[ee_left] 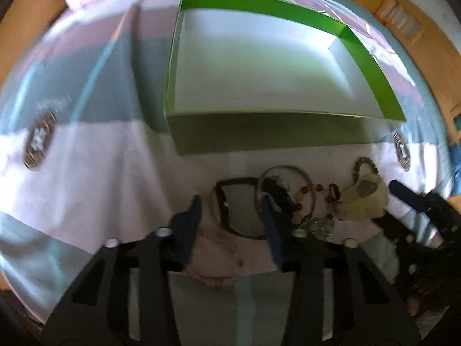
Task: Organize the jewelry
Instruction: 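Move left tool to the black strap watch while right tool approaches the white strap watch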
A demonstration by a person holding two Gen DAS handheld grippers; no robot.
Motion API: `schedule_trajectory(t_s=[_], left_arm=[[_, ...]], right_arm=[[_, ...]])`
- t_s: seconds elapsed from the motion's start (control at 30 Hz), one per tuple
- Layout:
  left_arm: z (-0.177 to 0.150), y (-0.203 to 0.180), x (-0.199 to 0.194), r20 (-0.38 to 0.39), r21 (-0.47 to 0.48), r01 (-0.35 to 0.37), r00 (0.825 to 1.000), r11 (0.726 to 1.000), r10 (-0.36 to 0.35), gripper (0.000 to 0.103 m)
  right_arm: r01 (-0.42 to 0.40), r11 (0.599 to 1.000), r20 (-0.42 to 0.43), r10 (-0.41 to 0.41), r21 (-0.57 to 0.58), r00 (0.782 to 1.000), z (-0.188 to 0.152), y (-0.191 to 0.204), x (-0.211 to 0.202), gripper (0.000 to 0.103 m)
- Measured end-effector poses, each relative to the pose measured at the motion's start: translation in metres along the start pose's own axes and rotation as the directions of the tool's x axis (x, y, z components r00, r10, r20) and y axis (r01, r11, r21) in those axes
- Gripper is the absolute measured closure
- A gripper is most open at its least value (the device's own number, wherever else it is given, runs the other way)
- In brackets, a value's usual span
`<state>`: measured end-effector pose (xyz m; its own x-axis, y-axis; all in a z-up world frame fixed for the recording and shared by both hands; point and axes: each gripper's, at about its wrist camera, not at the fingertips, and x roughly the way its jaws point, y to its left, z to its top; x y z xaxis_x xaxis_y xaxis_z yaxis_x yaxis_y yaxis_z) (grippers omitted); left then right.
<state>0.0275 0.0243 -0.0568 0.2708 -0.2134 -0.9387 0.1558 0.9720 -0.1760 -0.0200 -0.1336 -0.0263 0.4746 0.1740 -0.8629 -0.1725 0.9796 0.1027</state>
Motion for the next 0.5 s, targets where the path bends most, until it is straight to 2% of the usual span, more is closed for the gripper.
schedule_trajectory(t_s=[0.13,0.33,0.5], left_arm=[[0.001,0.005,0.011,-0.031,0.0,-0.048,0.998,0.999,0.048,0.08],[0.007,0.021,0.013,-0.033,-0.054,-0.053,0.998,0.997,0.051,0.083],[0.014,0.03,0.012,-0.024,-0.094,-0.02,1.0,0.995,0.018,0.083]], right_arm=[[0.018,1.0,0.028,-0.019,0.014,0.999,0.0,0.0,-0.004,0.05],[0.014,0.999,0.049,-0.017,0.051,0.999,0.003,-0.011,-0.003,0.05],[0.031,0.997,0.069,-0.036,0.069,0.997,0.003,-0.015,-0.004,0.043]])
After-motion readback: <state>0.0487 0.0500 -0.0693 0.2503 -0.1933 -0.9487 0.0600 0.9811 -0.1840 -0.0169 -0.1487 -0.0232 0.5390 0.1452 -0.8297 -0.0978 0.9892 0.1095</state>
